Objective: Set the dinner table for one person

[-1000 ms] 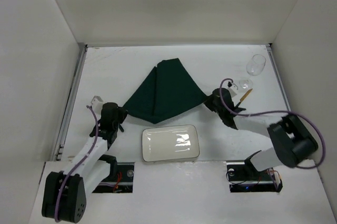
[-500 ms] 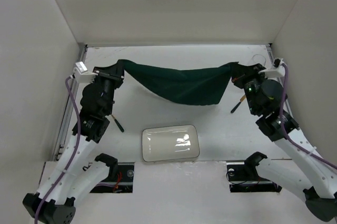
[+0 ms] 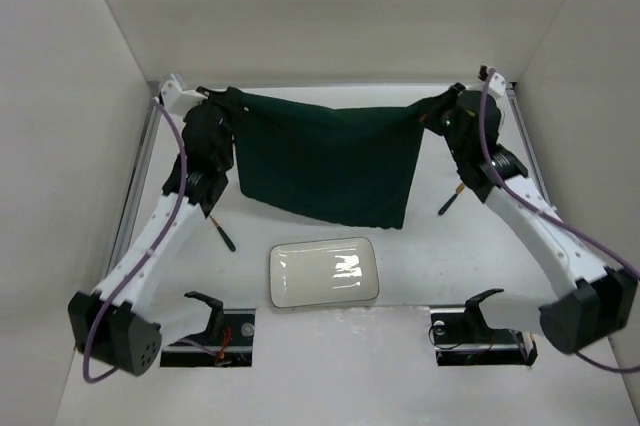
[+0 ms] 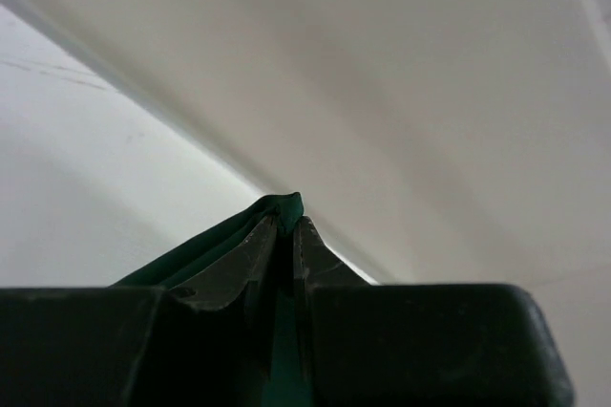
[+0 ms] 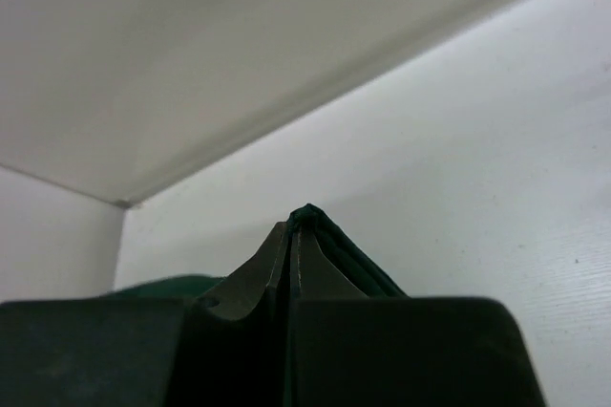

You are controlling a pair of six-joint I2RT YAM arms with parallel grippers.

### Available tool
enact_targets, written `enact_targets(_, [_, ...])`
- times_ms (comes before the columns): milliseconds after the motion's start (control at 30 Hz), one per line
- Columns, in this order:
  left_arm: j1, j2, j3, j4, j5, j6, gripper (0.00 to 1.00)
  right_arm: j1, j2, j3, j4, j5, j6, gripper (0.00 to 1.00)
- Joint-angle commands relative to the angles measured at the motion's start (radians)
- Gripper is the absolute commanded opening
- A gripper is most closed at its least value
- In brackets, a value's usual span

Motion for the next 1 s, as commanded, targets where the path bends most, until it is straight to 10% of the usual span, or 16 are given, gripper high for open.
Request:
enact_targets(0, [0.079,0.128,0.184,0.109,0.012,0.012,0.0,-0.052,0.13,0.189,0.1,-0.1,0.012,0.0])
enact_targets(167, [0.161,0.372,0.542,0.005,0.136,-0.018,0.0,-0.098,0.325,0.545,0.016,-0.137,-0.003,0.0])
enact_targets(300, [0.183,0.372,0.527,0.015,0.15,-0.03,0.0,-0.11,0.35,0.627,0.003,-0.165,-0.014,0.0])
enact_targets(700, [0.174,0.273,-0.443,0.465,0.201,-0.263,0.0,-0.106,0.333,-0.223,0.396,-0.183,0.114,0.0])
enact_targets(967, [0.191,0.19,-0.752,0.482,0.262,-0.262,0.0,-0.04,0.376,-0.499,0.467,-0.215,0.213,0.0])
